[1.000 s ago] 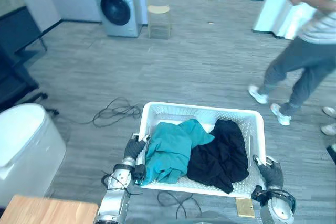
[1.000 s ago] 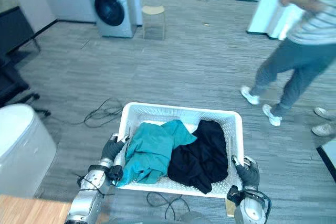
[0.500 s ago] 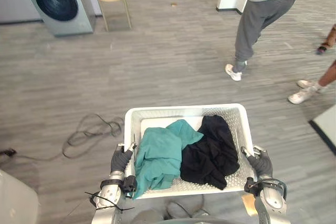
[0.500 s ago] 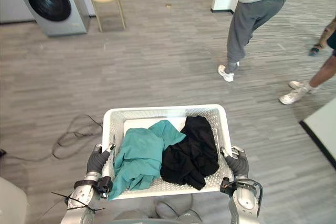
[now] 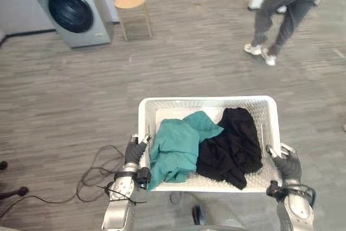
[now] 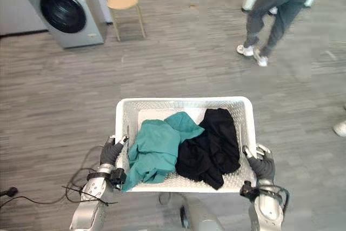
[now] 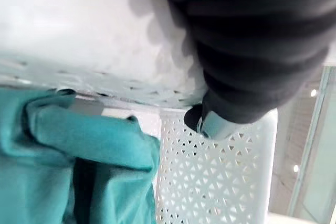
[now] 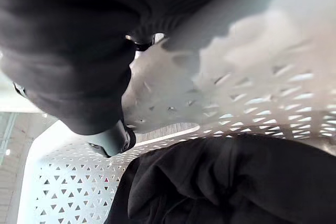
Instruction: Pick up the laundry basket with both hands and put the clothes into the washing machine.
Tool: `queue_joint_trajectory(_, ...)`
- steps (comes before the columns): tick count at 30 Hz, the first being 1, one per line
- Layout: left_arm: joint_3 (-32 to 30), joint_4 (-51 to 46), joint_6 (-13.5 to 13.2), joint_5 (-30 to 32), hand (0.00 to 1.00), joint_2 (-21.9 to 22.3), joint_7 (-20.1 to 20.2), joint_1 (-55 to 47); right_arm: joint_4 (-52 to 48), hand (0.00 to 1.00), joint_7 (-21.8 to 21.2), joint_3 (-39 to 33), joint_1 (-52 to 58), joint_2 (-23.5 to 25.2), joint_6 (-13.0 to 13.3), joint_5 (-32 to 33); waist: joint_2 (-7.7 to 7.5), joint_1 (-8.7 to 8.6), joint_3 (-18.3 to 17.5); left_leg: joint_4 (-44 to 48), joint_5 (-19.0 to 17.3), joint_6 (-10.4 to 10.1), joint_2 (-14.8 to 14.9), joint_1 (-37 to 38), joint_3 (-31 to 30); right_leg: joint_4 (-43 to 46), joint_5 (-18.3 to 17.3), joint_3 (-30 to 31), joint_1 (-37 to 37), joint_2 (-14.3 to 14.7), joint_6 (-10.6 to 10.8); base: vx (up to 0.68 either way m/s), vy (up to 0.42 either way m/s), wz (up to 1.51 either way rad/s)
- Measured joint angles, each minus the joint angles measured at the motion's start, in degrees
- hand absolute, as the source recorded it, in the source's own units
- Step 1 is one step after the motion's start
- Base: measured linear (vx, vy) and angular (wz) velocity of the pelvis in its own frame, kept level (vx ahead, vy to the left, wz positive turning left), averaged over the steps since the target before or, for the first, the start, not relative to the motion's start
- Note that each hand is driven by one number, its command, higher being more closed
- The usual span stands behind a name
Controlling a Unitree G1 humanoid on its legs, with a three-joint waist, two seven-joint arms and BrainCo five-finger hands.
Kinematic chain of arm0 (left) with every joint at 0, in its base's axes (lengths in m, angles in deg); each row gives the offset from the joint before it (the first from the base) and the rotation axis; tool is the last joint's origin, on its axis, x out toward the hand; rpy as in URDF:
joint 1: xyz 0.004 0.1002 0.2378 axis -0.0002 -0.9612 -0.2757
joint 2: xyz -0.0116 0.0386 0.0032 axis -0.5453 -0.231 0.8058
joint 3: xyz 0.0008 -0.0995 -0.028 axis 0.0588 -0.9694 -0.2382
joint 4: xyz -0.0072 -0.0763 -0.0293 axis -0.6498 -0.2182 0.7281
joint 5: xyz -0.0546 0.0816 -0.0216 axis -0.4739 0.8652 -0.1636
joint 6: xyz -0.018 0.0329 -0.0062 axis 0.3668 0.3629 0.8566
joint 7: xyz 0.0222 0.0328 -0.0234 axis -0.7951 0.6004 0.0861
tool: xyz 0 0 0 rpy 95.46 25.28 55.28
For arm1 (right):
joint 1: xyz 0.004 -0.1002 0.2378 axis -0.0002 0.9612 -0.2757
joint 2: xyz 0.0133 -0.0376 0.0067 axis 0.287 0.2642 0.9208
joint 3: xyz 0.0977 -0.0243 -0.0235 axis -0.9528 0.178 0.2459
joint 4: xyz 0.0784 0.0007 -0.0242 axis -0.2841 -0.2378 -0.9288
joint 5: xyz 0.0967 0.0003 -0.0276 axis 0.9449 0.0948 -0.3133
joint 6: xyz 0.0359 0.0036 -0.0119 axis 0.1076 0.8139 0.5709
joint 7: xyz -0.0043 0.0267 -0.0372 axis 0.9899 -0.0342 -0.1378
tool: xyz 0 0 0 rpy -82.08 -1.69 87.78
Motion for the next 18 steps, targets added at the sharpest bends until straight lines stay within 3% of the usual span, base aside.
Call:
queue_joint_trajectory(2,-2.04,-0.18,-0.16,-0.55,1.00,-0.03,0.12,-1.35,0.12,1.00,-0.04,2.38,-0.53,-0.25,-0.24,-0.02,-0.19,4.05,0.14,2.44,-4.95,-1.02,1.74,-9.04,-1.31,-7.55,-0.43,5.69,7.93,-1.22,0.55,0.68,0.249,-0.71)
queue_joint_trajectory(4,-3.47,-0.19,-0.40,-0.92,1.00,-0.24,0.10,-2.19,0.45,1.00,-0.07,3.83,-1.50,-0.30,-0.96,-0.04,-1.62,6.35,1.13,-6.34,-9.33,-2.09,2.51,-14.88,-1.55,-12.16,-1.54,8.81,13.65,-4.96,1.84,0.51,0.264,-0.61)
queue_joint_trajectory(5,-3.72,-0.19,-0.51,-1.00,1.00,-0.17,0.05,-2.47,0.78,1.00,-0.06,4.18,-1.86,-0.49,-1.07,-0.04,-1.79,6.64,1.24,-11.93,-10.26,-2.67,2.96,-16.02,-1.13,-13.06,-2.00,9.42,15.23,-6.35,2.24,0.58,0.302,-0.49)
queue_joint_trajectory(7,-3.87,-0.65,-1.66,-2.05,1.00,0.31,-0.03,-4.03,2.21,1.00,0.03,4.88,-3.70,-1.50,-1.05,-0.36,-1.95,6.61,1.13,-38.81,-9.15,-5.56,4.99,-17.05,-0.11,-13.43,-6.79,12.48,19.28,-11.21,2.50,0.61,0.333,-0.61)
queue_joint_trajectory(8,-3.92,-0.62,-1.80,-2.06,1.00,0.32,-0.11,-4.02,2.72,1.00,0.06,4.83,-4.13,-1.27,-0.97,-0.65,-2.79,6.60,1.09,-39.01,-7.52,-8.10,4.97,-17.58,0.91,-13.24,-8.99,13.55,19.92,-13.14,2.39,0.63,0.370,-0.65)
queue_joint_trajectory(9,-3.67,-0.43,-1.59,-1.84,1.00,0.41,-0.40,-4.25,4.41,1.00,0.16,4.85,-4.52,-1.12,-0.97,-1.19,-3.80,6.35,-0.59,-37.28,-10.17,-6.90,2.91,-17.41,4.34,-11.14,-10.06,15.81,19.61,-16.18,2.88,0.85,0.503,-0.51)
queue_joint_trajectory(10,-3.48,-0.51,-1.53,-1.76,1.00,0.55,-0.44,-4.65,5.06,1.00,0.17,4.58,-4.53,-1.70,-0.97,-1.31,-3.57,6.15,-1.35,-34.92,-13.32,-3.45,2.45,-16.93,7.27,-6.38,-8.14,18.19,18.12,-17.27,6.15,0.86,0.529,-0.49)
queue_joint_trajectory(11,-3.33,-0.59,-1.52,-1.77,1.00,0.59,-0.45,-5.11,5.23,1.00,0.14,4.58,-4.44,-1.85,-1.00,-1.66,-3.63,6.13,-1.37,-33.99,-14.24,-1.39,2.08,-16.11,8.56,-3.75,-6.89,19.39,17.69,-17.61,8.34,0.76,0.491,-0.49)
queue_joint_trajectory(12,-2.71,-0.60,-1.05,-1.77,1.00,0.61,-0.73,-6.32,5.55,1.00,-0.05,4.62,-3.98,-1.38,-1.17,-2.93,-5.02,5.91,-1.25,-33.70,-15.07,1.78,-0.04,-12.71,10.52,4.42,-3.33,20.69,16.50,-18.26,13.90,0.72,0.483,-0.48)
queue_joint_trajectory(13,-2.23,-0.61,-0.58,-1.76,1.00,0.15,-1.27,-7.36,6.59,1.00,-0.48,4.56,-3.18,-0.96,-1.08,-3.37,-6.76,6.12,-1.40,-37.41,-15.92,3.45,-3.38,-6.95,10.33,17.45,5.10,21.58,12.16,-17.52,21.49,0.57,0.378,-0.44)
queue_joint_trajectory(14,-1.91,-0.59,-0.38,-1.76,1.00,-0.13,-1.39,-7.62,6.92,1.00,-0.78,4.52,-2.77,-0.93,-1.09,-3.37,-7.11,6.20,-1.46,-40.06,-16.34,4.18,-4.84,-3.87,9.32,24.95,8.44,21.76,9.56,-16.26,23.68,0.81,0.450,-0.33)
queue_joint_trajectory(15,-1.69,-0.60,0.20,-1.76,1.00,-0.16,-1.76,-7.82,6.81,1.00,-1.22,4.35,-1.63,-0.93,-1.00,-3.35,-6.56,6.05,-1.33,-44.80,-16.52,4.48,-6.77,2.17,6.94,37.74,9.53,20.13,4.43,-12.60,21.60,0.51,0.223,-0.17)
queue_joint_trajectory(16,-1.42,-0.60,0.55,-1.65,1.00,-0.20,-1.83,-7.81,6.49,1.00,-1.27,4.14,-1.41,-0.91,-0.95,-3.31,-5.67,5.80,-1.54,-47.41,-16.52,4.46,-7.14,5.20,5.06,42.38,8.23,18.56,1.62,-10.05,19.53,0.78,0.306,0.00)
queue_joint_trajectory(17,-0.70,-0.60,0.76,-0.92,1.00,-0.27,-1.84,-7.81,5.64,1.00,-1.26,3.69,-0.02,-0.84,-0.89,-3.29,-2.96,4.82,-2.48,-53.45,-16.38,4.18,-6.58,10.92,1.94,47.24,3.73,13.29,-4.26,-4.83,13.87,0.66,0.232,0.28)
queue_joint_trajectory(18,-0.58,-0.61,0.72,-0.78,1.00,-0.91,-1.77,-6.77,4.48,1.00,-1.24,3.30,0.67,0.01,-0.62,-3.29,-2.37,3.61,-2.82,-57.51,-14.82,1.76,-6.41,15.02,1.92,45.70,-0.93,7.67,-10.55,-1.95,11.04,0.66,0.239,0.34)
